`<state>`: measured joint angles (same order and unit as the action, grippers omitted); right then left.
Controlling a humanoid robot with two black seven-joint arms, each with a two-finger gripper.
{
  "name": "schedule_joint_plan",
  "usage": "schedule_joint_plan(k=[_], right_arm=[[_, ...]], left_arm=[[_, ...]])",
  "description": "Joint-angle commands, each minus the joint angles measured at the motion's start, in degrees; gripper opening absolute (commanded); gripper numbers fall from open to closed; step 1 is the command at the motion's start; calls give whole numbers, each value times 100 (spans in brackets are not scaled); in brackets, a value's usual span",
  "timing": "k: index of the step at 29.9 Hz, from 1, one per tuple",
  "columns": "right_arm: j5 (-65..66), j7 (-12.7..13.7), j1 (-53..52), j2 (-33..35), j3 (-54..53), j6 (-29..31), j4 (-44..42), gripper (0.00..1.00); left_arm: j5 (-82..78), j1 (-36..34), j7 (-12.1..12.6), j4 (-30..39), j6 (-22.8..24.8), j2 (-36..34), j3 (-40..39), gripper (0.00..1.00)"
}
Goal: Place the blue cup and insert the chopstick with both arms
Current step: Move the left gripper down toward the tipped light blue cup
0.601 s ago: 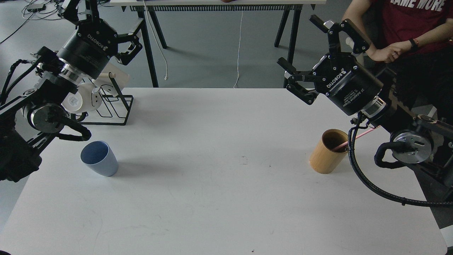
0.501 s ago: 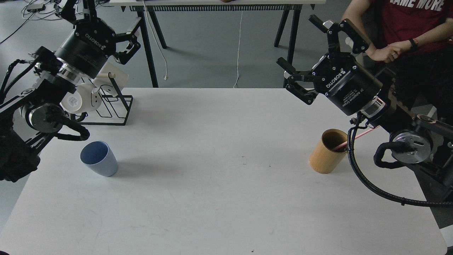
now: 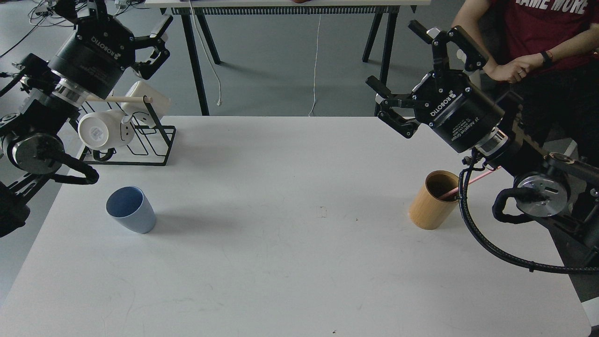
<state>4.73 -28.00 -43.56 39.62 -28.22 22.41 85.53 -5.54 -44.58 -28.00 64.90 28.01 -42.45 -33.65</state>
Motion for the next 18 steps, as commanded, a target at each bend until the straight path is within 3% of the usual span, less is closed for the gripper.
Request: schedule_joint_plan(k=[1, 5, 10, 14, 18], right_arm=[[10, 0, -3, 11, 0, 1, -1, 98], [19, 0, -3, 55, 9, 1, -19, 98], [19, 0, 6, 64, 27, 1, -159, 98], [19, 0, 6, 64, 18, 1, -230, 98], [28, 0, 6, 64, 18, 1, -238, 98]], left_arm=[[-35, 11, 0, 66, -1, -482, 87, 99], [-577, -15, 0, 207, -1, -1579, 192, 99], [-2807, -6, 0, 365, -1, -2942, 201, 99], [-4689, 11, 0, 585, -1, -3524, 367, 99], [-6412, -6, 0, 489, -1, -3596, 877, 99]])
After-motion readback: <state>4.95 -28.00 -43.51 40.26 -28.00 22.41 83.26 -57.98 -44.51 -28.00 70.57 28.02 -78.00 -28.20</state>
